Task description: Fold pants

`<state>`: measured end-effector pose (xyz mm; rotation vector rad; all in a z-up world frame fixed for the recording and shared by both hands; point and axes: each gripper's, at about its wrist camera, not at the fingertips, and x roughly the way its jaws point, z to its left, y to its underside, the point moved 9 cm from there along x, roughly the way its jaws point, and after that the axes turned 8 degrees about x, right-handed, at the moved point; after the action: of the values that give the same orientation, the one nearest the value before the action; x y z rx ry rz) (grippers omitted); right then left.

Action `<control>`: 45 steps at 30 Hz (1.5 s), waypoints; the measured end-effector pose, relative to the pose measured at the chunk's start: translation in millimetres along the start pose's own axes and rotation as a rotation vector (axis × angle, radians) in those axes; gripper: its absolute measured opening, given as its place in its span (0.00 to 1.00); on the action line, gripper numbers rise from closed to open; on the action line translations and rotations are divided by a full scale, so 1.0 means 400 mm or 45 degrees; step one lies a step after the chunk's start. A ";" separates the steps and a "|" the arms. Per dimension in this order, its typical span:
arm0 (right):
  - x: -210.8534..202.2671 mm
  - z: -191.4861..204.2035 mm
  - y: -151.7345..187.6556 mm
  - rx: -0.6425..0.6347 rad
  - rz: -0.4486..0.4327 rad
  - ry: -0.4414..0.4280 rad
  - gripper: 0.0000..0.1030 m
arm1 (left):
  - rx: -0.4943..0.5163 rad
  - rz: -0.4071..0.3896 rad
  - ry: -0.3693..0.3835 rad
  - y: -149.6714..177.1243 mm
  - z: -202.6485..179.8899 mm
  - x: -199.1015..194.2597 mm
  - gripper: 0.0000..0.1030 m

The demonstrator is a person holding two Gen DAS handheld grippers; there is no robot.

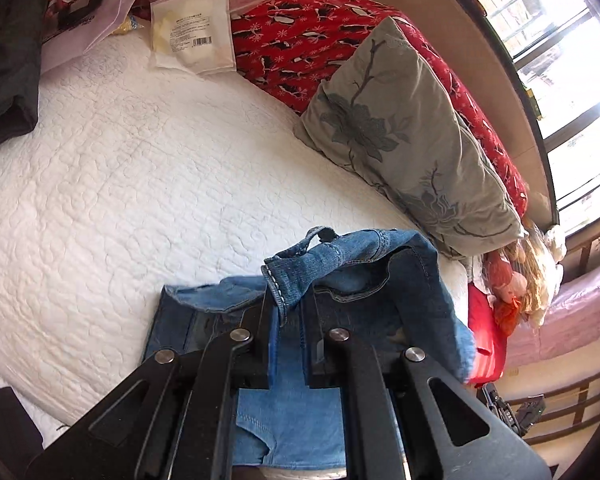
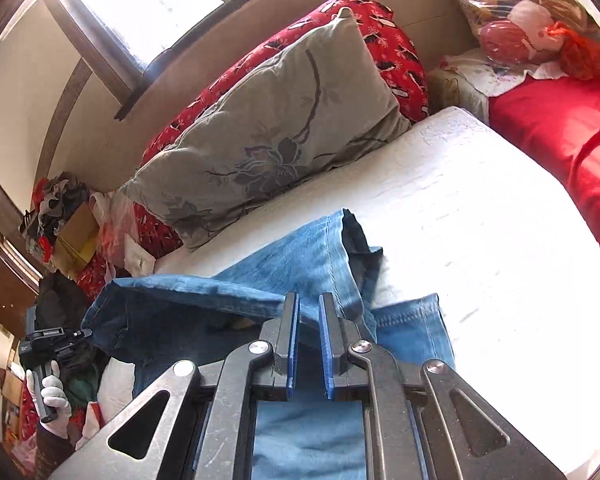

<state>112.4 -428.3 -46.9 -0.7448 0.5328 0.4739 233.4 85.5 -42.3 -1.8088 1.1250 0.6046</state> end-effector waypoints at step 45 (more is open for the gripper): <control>0.107 -0.061 0.086 0.616 0.022 -0.280 0.06 | -0.456 0.150 -0.031 0.230 0.117 0.079 0.26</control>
<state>118.7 -415.1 -105.3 -0.2215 0.4242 0.4149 169.4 95.0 -128.6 -2.0374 1.1683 0.9437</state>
